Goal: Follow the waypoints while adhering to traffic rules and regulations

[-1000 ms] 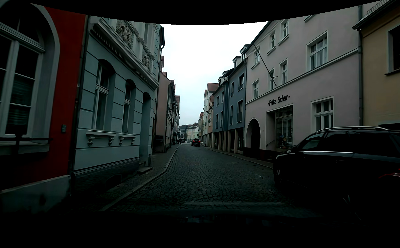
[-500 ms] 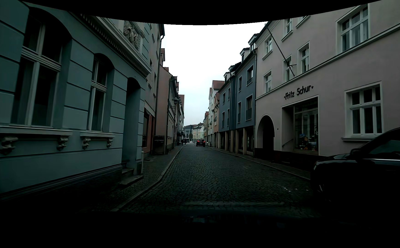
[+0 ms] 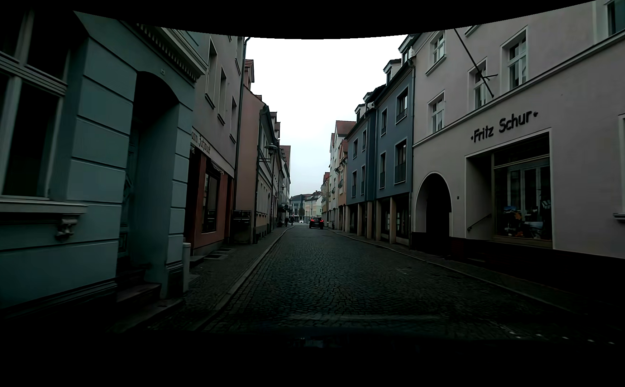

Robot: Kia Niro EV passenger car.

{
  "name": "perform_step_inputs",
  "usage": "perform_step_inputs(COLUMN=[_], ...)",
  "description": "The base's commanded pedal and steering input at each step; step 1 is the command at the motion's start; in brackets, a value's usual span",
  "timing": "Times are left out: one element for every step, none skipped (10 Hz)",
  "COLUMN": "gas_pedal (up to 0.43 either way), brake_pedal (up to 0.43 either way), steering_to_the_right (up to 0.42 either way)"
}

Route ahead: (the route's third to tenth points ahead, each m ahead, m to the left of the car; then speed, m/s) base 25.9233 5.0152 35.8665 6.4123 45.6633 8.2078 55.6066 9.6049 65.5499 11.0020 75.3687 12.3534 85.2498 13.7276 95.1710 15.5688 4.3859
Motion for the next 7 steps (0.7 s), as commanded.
perform_step_inputs(gas_pedal=[0.11, 0.11, 0.098, 0.098, 0.11, 0.11, 0.11], brake_pedal=[0.0, 0.0, 0.0, 0.0, 0.0, 0.0, 0.0], steering_to_the_right=[0.051, 0.068, 0.072, 0.071, 0.071, 0.069, 0.064])
